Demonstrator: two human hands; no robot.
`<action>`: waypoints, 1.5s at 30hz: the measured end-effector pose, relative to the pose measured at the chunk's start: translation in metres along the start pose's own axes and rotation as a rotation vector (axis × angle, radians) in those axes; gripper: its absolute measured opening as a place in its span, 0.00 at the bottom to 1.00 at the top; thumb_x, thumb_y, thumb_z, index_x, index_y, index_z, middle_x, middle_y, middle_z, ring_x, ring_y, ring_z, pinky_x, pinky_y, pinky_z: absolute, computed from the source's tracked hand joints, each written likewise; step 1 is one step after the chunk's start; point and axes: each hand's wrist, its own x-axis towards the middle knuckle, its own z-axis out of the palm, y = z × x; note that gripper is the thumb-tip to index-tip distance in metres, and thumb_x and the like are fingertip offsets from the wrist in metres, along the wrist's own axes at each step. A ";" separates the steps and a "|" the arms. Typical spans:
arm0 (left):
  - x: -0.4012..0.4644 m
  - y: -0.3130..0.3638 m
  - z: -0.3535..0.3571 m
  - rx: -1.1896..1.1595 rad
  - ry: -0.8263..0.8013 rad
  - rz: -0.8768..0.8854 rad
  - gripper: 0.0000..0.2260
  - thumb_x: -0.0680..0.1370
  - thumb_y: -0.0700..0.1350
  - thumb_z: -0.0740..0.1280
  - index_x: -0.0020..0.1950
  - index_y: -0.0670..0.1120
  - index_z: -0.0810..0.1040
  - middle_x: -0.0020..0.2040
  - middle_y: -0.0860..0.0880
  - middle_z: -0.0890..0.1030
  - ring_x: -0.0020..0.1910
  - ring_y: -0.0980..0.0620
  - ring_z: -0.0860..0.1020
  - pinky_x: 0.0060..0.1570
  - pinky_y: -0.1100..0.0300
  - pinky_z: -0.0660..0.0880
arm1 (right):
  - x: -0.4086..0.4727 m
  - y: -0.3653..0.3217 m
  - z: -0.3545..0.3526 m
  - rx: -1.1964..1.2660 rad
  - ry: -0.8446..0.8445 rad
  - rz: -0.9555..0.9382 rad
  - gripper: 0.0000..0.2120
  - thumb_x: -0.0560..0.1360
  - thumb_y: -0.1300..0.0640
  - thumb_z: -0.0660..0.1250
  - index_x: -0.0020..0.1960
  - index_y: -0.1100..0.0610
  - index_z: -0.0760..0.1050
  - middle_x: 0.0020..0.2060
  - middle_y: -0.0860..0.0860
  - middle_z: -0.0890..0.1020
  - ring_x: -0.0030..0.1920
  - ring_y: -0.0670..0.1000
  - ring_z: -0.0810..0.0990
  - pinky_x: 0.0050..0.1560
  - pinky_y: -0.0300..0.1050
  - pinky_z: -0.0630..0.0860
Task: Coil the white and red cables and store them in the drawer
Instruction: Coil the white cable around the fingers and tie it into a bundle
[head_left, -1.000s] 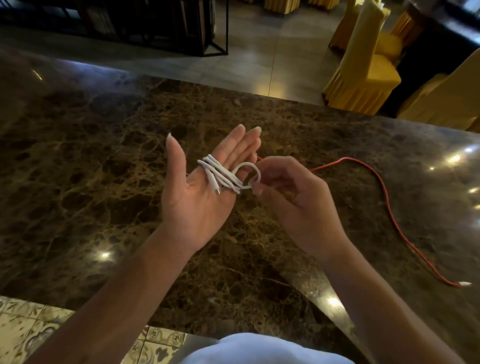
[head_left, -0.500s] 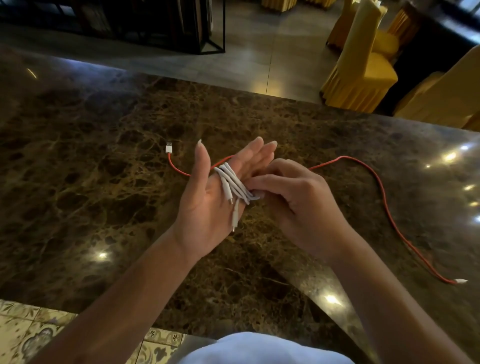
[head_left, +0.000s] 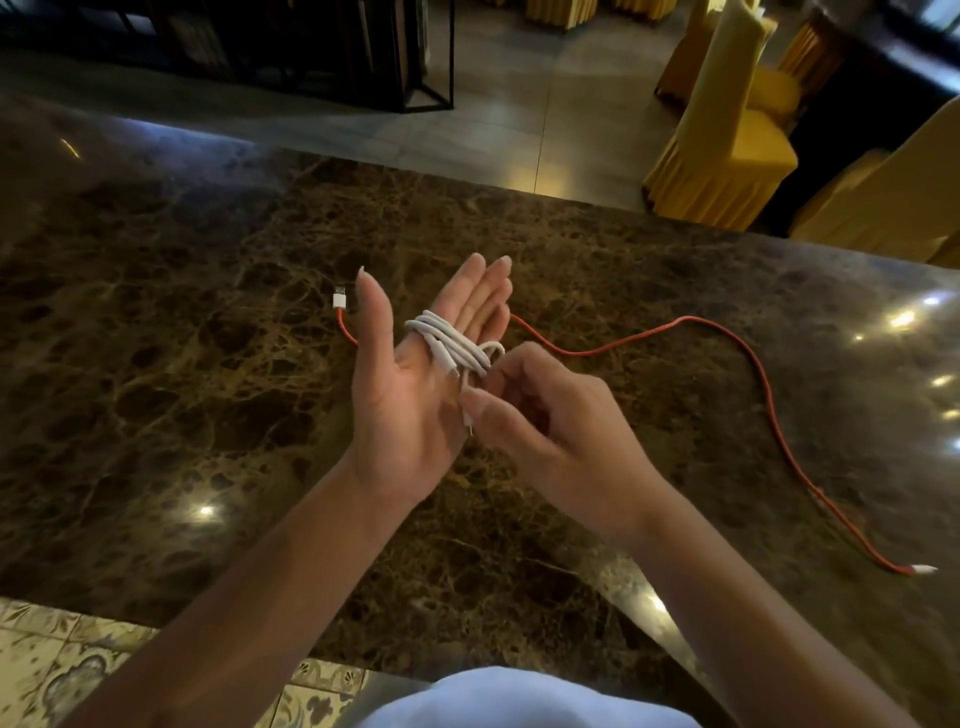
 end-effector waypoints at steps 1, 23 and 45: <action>0.001 -0.002 0.000 0.029 0.013 0.022 0.43 0.78 0.70 0.40 0.84 0.43 0.58 0.82 0.47 0.66 0.82 0.52 0.63 0.83 0.50 0.54 | 0.003 0.000 0.002 -0.060 -0.010 0.023 0.18 0.80 0.37 0.63 0.50 0.52 0.76 0.34 0.47 0.81 0.32 0.48 0.79 0.33 0.54 0.78; -0.004 -0.005 -0.014 0.014 0.008 -0.123 0.44 0.76 0.72 0.44 0.84 0.44 0.59 0.82 0.47 0.66 0.82 0.50 0.63 0.81 0.50 0.56 | 0.020 0.028 -0.034 0.220 -0.067 0.073 0.08 0.83 0.57 0.67 0.49 0.61 0.80 0.35 0.53 0.86 0.32 0.51 0.83 0.32 0.43 0.77; 0.000 -0.014 0.000 0.093 0.088 -0.099 0.37 0.81 0.68 0.46 0.85 0.47 0.57 0.83 0.51 0.65 0.81 0.53 0.64 0.82 0.47 0.57 | 0.012 0.016 0.003 -0.362 0.190 -0.154 0.21 0.80 0.51 0.68 0.71 0.58 0.76 0.60 0.52 0.81 0.53 0.51 0.83 0.48 0.46 0.82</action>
